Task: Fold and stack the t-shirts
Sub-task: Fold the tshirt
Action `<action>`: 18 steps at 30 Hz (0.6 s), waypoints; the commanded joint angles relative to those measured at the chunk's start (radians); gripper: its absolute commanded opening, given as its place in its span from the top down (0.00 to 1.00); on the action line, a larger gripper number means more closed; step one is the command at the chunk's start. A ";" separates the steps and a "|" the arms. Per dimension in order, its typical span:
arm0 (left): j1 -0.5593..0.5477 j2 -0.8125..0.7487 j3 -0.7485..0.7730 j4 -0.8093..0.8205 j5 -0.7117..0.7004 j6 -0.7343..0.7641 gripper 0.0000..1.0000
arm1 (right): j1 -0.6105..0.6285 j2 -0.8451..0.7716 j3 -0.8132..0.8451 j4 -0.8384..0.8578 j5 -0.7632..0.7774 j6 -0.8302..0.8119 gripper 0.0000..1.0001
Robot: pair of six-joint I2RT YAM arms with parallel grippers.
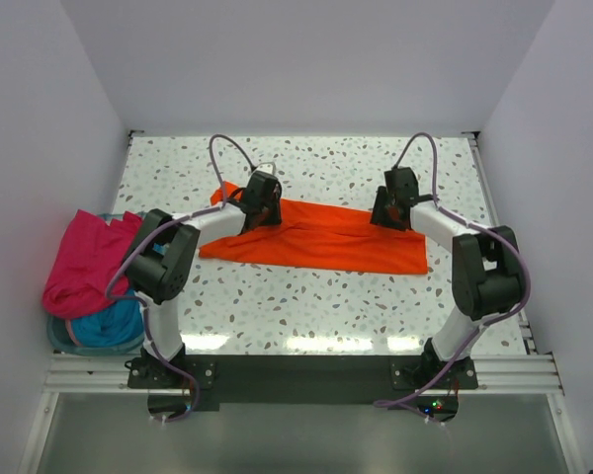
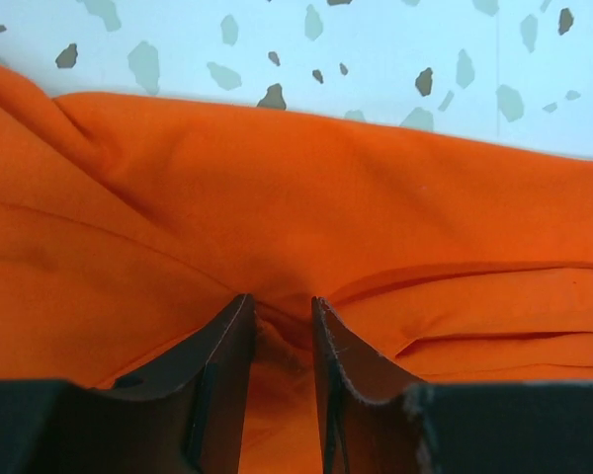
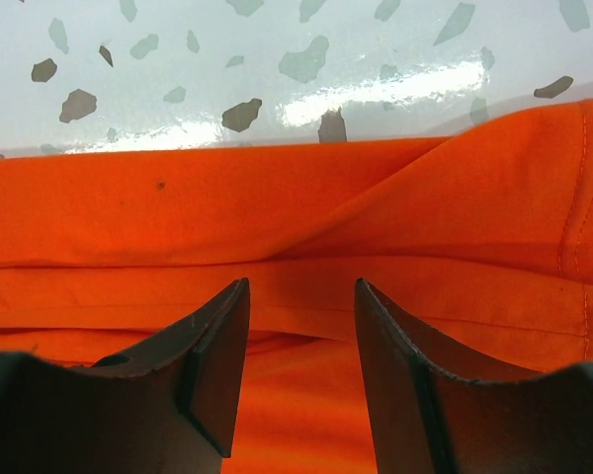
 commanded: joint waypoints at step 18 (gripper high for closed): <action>-0.017 -0.146 -0.119 0.002 -0.033 0.022 0.89 | 0.003 -0.096 -0.025 0.010 0.044 0.009 0.50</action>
